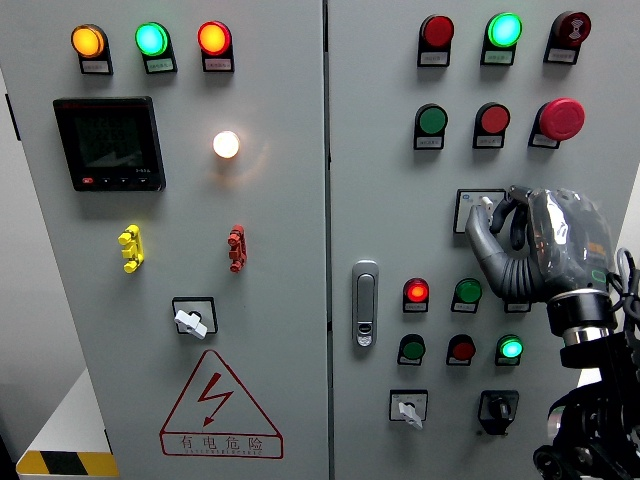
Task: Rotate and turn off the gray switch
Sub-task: 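Twist the right hand to rotate the white knob to the off position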
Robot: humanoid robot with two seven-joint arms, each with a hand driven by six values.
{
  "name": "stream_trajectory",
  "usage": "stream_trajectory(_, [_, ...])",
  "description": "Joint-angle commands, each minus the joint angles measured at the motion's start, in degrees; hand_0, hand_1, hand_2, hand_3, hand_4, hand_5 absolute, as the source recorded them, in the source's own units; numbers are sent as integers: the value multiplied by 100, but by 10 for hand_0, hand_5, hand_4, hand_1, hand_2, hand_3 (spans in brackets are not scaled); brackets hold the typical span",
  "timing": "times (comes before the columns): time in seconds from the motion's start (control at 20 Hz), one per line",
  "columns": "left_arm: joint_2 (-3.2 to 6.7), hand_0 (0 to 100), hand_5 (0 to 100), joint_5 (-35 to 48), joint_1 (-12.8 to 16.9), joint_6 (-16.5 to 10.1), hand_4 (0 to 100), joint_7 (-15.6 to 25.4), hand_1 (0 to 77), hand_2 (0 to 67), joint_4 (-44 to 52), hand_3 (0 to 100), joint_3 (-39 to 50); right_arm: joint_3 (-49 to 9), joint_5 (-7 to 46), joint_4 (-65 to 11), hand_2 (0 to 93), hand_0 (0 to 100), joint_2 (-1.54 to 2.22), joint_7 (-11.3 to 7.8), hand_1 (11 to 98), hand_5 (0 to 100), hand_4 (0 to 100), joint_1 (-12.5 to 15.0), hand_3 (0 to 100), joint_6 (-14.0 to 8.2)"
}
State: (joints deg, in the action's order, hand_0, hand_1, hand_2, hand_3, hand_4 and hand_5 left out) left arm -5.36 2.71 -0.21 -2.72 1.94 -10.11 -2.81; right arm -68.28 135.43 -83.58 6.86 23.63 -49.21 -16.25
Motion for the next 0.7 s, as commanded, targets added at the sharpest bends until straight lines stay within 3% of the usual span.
stream_trajectory(0.0, [0,0,127,2,4,-1,121,-1,0,101,0,207,0,8,-8,-1,728,790,-1,2,325,1000,991,-1,1000,-1])
stream_trajectory(0.2, [0,0,127,2,4,-1,121,-1,0,101,0,207,0,8,1,-18,730,818,-1,-7,298,1000,990,25,1000,-53])
stream_trajectory(0.3, [0,0,127,2,-5,-1,121,-1,0,101,0,207,0,-1,-8,-27,714,806,17,-7,271,1000,988,34,1000,-115])
stream_trajectory(0.35, [0,0,127,2,4,-1,121,-1,0,101,0,207,0,-1,1,-36,681,788,34,-7,272,1000,973,43,1000,-133])
stream_trajectory(0.45, [0,0,127,2,4,-1,121,8,0,101,0,207,0,-1,-7,-71,651,700,139,-7,279,1000,950,78,997,-168])
stream_trajectory(0.55, [0,0,127,-7,4,-1,121,-1,0,101,0,207,0,-1,1,-88,641,592,166,-7,304,1000,916,87,992,-282])
stream_trajectory(0.65, [0,0,127,2,4,-1,121,8,0,101,0,207,0,-1,-8,-132,632,557,184,-7,315,1000,855,104,982,-379])
